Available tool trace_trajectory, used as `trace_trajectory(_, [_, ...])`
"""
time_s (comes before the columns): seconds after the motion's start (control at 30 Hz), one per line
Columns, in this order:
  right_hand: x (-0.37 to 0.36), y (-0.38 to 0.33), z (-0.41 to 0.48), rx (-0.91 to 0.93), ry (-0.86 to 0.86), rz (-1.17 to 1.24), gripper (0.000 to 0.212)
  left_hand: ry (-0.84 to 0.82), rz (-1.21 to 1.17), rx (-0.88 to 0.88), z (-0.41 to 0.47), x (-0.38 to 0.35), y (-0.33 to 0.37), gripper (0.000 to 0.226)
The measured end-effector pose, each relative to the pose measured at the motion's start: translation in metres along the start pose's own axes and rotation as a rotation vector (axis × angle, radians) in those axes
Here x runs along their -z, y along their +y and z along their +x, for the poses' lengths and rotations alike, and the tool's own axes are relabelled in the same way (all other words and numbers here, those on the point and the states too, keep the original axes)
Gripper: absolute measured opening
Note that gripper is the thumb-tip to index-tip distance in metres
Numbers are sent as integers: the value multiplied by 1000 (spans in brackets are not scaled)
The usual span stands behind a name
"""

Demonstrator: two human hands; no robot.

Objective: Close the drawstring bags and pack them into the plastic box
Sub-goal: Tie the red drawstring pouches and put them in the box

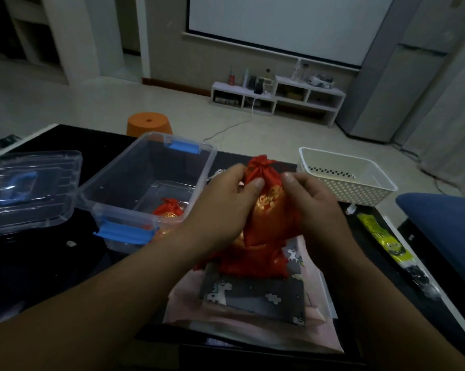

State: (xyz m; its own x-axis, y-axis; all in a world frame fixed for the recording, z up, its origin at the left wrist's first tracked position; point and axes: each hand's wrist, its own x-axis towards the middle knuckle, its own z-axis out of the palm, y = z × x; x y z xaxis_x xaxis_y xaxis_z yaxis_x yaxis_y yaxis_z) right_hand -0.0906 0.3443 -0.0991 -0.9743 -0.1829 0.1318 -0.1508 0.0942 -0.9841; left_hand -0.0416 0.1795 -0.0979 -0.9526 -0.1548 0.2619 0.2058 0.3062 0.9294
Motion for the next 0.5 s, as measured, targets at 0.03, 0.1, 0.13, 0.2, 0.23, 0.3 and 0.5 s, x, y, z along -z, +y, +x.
trace_trajectory(0.03, [-4, -4, -2, -23, -59, 30, 24, 28, 8, -28, 2, 9, 6, 24])
trace_trajectory(0.1, [-18, -12, -4, -49, -151, 94, 18, 94, 54, -67, 7, 30, 15, 22])
trace_trajectory(0.13, [-27, -14, -2, -59, -181, 109, 15, 129, 88, -77, 9, 43, 18, 19])
trace_trajectory(0.2, [-50, -20, 4, -71, -210, 115, 12, 214, 125, -81, 13, 71, 19, 14])
trace_trajectory(0.23, [-64, -25, 7, -65, -214, 93, 12, 261, 123, -76, 15, 86, 16, 13])
trace_trajectory(0.3, [-95, -33, 15, -23, -221, -28, 14, 365, 136, -43, 19, 114, 7, 18])
trace_trajectory(0.5, [-161, -47, 39, 1, -294, -586, 19, 493, 388, 49, 28, 158, -23, 30])
